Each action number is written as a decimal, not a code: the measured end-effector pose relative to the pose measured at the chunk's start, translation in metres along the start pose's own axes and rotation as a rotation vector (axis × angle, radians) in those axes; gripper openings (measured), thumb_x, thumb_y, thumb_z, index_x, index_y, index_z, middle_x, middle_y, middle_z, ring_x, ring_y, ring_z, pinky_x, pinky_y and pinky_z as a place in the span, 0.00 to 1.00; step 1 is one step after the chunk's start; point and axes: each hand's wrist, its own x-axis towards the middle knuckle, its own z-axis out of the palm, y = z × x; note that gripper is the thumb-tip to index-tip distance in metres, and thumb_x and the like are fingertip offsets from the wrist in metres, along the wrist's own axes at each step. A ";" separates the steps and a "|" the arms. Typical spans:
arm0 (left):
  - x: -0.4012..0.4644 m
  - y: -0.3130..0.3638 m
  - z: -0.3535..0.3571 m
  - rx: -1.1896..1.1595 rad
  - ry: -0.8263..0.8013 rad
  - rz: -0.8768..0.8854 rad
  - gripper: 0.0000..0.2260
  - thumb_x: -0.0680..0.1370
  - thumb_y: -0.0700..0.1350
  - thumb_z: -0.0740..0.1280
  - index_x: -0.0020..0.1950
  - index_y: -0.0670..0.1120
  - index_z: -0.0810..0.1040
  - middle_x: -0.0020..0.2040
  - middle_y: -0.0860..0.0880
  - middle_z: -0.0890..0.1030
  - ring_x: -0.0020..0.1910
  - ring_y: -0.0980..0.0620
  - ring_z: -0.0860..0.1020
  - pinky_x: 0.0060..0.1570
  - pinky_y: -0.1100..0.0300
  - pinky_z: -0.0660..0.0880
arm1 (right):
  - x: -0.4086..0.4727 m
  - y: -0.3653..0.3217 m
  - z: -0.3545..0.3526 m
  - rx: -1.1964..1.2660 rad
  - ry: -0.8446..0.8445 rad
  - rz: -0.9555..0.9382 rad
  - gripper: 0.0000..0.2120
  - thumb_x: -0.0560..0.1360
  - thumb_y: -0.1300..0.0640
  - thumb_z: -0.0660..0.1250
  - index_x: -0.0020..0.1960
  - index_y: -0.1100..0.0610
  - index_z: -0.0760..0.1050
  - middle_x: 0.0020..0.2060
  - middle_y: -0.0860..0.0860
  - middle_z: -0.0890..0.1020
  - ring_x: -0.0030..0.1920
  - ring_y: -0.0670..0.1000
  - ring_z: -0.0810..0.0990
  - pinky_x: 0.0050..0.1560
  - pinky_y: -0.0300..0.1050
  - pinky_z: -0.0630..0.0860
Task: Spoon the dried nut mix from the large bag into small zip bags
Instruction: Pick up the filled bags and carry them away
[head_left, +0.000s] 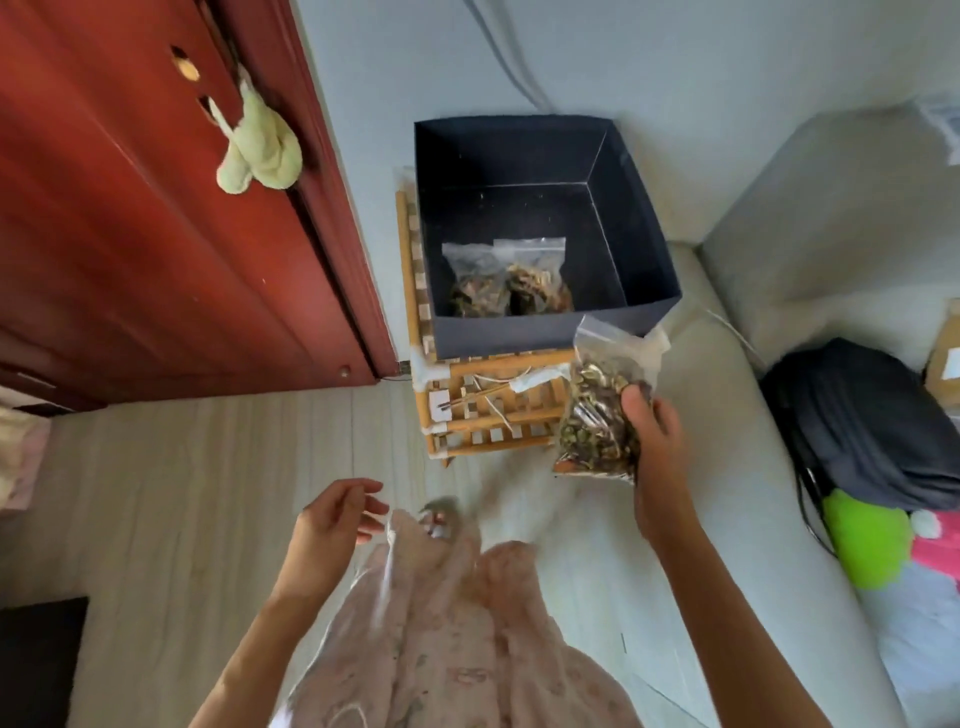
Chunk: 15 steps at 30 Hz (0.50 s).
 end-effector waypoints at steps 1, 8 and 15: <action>0.012 0.011 0.005 0.000 0.004 0.014 0.11 0.81 0.38 0.57 0.46 0.46 0.78 0.40 0.45 0.81 0.34 0.52 0.80 0.36 0.61 0.76 | 0.014 -0.014 0.004 -0.021 0.001 -0.044 0.14 0.69 0.45 0.67 0.51 0.51 0.76 0.43 0.47 0.84 0.45 0.48 0.84 0.41 0.42 0.80; 0.105 0.090 0.033 0.023 -0.020 0.187 0.12 0.82 0.47 0.56 0.63 0.55 0.71 0.54 0.56 0.78 0.46 0.62 0.79 0.42 0.66 0.75 | 0.124 -0.086 0.035 -0.281 -0.024 -0.216 0.09 0.73 0.41 0.65 0.47 0.46 0.74 0.43 0.47 0.82 0.45 0.49 0.82 0.43 0.44 0.80; 0.163 0.138 0.059 0.041 -0.096 0.198 0.21 0.81 0.49 0.55 0.74 0.56 0.58 0.68 0.50 0.71 0.67 0.52 0.69 0.67 0.52 0.66 | 0.213 -0.083 0.045 -0.804 -0.046 -0.051 0.21 0.78 0.43 0.58 0.64 0.55 0.67 0.54 0.53 0.77 0.52 0.52 0.75 0.51 0.49 0.72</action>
